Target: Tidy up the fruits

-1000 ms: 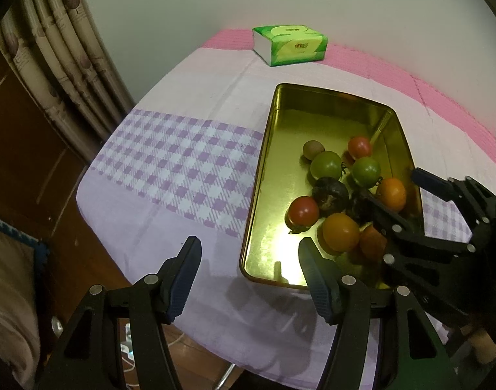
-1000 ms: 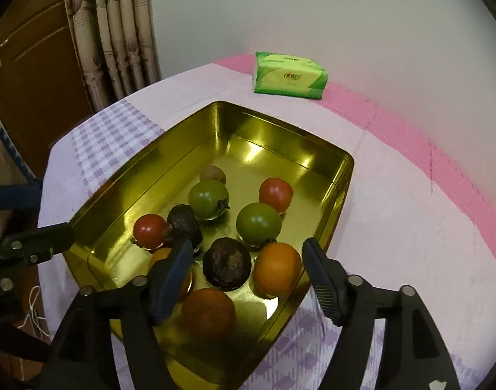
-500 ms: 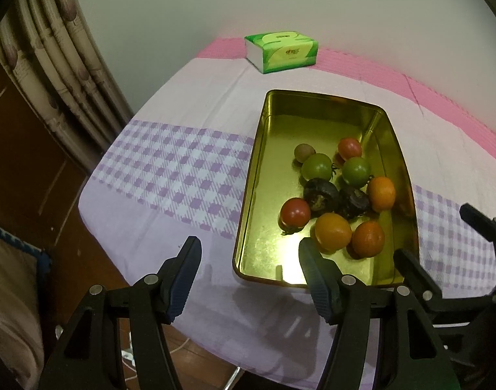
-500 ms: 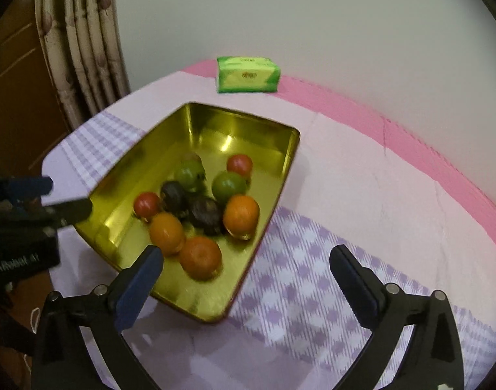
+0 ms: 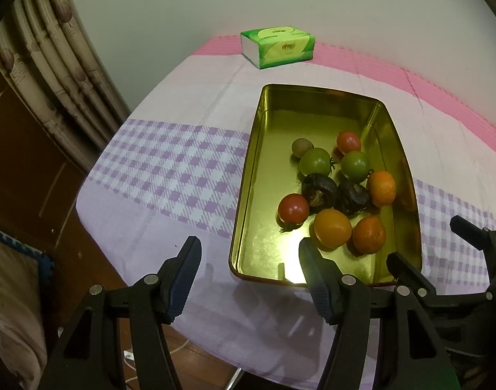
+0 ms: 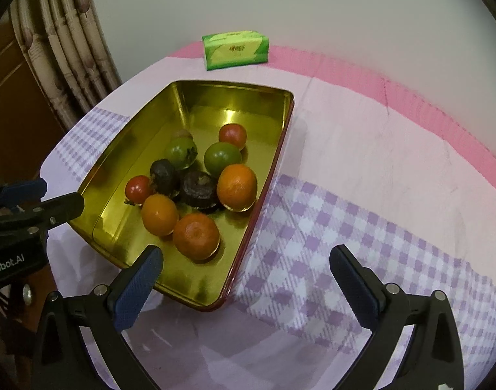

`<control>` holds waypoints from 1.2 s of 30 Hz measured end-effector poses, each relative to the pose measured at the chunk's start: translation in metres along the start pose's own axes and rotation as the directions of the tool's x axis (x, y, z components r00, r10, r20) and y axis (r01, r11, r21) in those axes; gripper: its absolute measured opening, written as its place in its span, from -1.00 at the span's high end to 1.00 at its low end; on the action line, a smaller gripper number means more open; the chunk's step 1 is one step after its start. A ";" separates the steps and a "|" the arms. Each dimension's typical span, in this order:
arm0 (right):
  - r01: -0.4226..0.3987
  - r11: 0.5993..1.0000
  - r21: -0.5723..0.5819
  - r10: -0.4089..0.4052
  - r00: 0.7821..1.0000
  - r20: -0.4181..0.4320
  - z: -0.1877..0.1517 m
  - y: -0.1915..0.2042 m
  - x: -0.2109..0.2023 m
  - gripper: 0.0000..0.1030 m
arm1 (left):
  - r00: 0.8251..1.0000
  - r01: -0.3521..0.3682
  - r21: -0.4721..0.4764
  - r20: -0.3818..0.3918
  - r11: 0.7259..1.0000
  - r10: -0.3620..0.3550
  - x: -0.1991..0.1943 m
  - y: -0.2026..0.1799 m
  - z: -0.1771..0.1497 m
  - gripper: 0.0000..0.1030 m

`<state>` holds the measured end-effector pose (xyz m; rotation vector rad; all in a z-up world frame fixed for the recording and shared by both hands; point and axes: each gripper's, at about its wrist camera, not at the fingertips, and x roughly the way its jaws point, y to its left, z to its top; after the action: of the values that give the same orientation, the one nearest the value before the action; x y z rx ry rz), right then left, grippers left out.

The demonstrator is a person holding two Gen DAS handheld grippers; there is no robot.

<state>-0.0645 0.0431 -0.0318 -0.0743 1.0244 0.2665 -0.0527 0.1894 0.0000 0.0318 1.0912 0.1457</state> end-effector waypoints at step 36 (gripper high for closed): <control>-0.006 1.000 -0.025 0.006 1.000 -0.009 -0.001 0.008 0.001 -0.98 | 1.000 -0.007 0.000 -0.005 1.000 0.007 0.002 0.000 -0.001 -0.22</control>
<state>-0.0669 0.0506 -0.0328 -0.0949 1.0300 0.2843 -0.0526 0.1893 -0.0022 0.0354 1.0966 0.1519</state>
